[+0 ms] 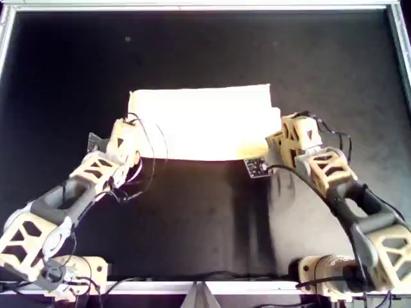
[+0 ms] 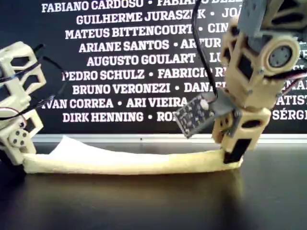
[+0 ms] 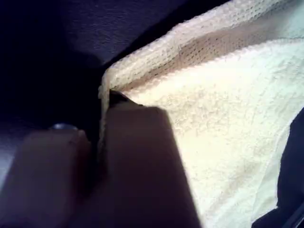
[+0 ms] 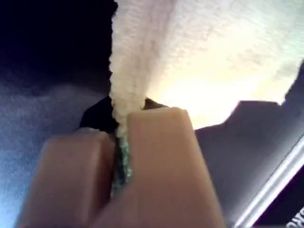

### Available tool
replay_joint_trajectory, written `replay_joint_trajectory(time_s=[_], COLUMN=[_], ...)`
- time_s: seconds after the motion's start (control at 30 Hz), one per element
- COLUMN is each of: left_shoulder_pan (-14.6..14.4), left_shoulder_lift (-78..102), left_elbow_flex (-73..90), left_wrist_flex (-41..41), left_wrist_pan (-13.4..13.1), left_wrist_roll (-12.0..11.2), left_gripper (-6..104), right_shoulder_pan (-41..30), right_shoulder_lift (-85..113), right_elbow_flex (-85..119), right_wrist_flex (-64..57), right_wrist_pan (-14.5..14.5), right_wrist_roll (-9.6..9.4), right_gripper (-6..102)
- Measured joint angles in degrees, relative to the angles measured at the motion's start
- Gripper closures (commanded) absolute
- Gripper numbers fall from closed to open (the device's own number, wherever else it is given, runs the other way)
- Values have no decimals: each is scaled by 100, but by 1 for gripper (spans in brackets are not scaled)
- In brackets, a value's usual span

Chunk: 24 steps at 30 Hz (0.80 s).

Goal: Fold a cloth

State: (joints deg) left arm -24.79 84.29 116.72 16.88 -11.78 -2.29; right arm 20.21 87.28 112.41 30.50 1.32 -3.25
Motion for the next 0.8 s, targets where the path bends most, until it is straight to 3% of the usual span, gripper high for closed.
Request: replay_joint_trajectory(time_s=[0.57, 0.67, 0.8], left_shoulder_pan=[-105, -105, -105], left_shoulder_lift=[1266, 1266, 1266], left_elbow_flex=[1274, 1274, 1274], left_wrist_flex=[0, 0, 0], left_wrist_pan=[26, 35, 26], left_wrist_roll=[0, 0, 0], left_gripper=[98, 90, 66], right_shoulder_pan=[26, 26, 18], right_shoulder_lift=[290, 290, 290], right_elbow_flex=[369, 369, 369], right_wrist_flex=[0, 0, 0], right_wrist_pan=[-70, -70, 18], right_wrist_roll=[53, 44, 9], right_gripper=[94, 84, 63])
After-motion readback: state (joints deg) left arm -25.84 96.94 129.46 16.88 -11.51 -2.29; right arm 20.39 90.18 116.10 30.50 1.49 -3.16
